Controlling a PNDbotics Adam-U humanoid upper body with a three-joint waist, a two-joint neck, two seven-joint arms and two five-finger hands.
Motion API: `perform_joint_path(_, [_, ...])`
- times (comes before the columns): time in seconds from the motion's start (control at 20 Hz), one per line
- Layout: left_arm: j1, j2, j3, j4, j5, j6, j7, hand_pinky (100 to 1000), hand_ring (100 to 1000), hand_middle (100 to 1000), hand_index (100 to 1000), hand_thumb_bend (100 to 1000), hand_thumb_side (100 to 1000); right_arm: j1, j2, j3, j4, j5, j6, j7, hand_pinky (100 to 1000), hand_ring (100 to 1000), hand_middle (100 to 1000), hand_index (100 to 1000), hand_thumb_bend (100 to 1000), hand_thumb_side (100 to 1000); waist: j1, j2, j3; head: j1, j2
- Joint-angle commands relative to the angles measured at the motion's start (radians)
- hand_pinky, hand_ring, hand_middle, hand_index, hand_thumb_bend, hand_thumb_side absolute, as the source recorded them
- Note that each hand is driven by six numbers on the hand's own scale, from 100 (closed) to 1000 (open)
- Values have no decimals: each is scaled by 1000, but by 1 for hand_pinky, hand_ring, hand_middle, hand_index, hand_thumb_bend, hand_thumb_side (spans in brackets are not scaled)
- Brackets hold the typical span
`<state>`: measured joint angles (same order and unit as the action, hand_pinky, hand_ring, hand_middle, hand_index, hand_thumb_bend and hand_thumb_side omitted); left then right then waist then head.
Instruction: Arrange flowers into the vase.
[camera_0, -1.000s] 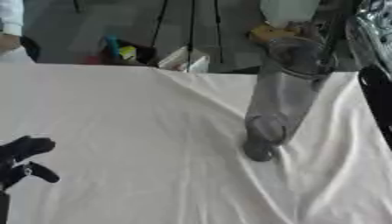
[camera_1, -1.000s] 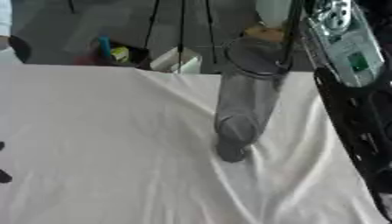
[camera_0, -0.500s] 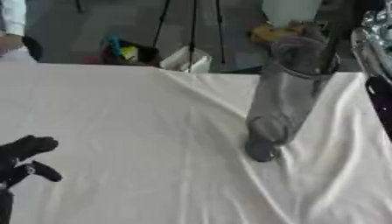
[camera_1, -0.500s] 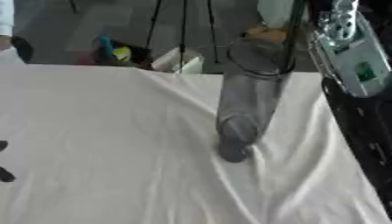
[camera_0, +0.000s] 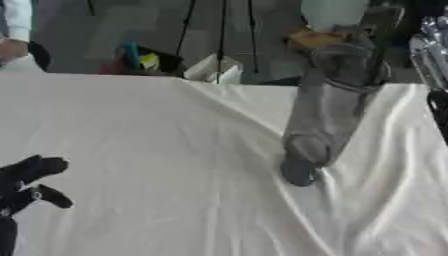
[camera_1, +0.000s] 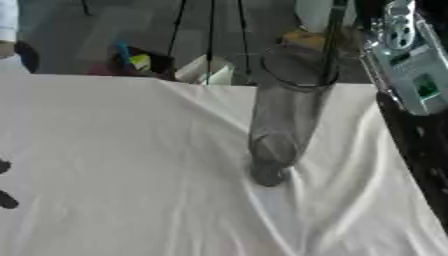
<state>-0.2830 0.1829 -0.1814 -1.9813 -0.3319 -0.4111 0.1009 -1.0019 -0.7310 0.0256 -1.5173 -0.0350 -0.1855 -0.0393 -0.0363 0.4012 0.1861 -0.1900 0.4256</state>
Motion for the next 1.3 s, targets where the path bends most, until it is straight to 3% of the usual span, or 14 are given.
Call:
perform_joint_path(0.05, [-11,2,-1,-19,-3,0,2,480,784,745,900,100,1000,-9,-44,-5,-26,29,-5,45,818,548,507,420,100,1000,-13,-7,1,3,-13])
perform_joint_path(0.3, [-11,1,0,-19,-2,1,2,481,784,745,900,100,1000,5,-47,-10,-33,61,-18,100,831,567,524,396,100,1000,-12,-8,0,3,-16])
perform_joint_path(1.0, [-11,1,2,-19,-3,2,5,480,785,745,898,100,1000,59,-65,-26,-72,107,-31,153,827,566,515,367,100,1000,-8,-9,-9,8,-19])
perform_joint_path(1.3, [-11,0,2,-19,-4,2,5,480,785,745,898,100,1000,81,-75,-35,-96,119,-22,165,824,571,522,409,100,1000,-5,-8,-13,9,-20])
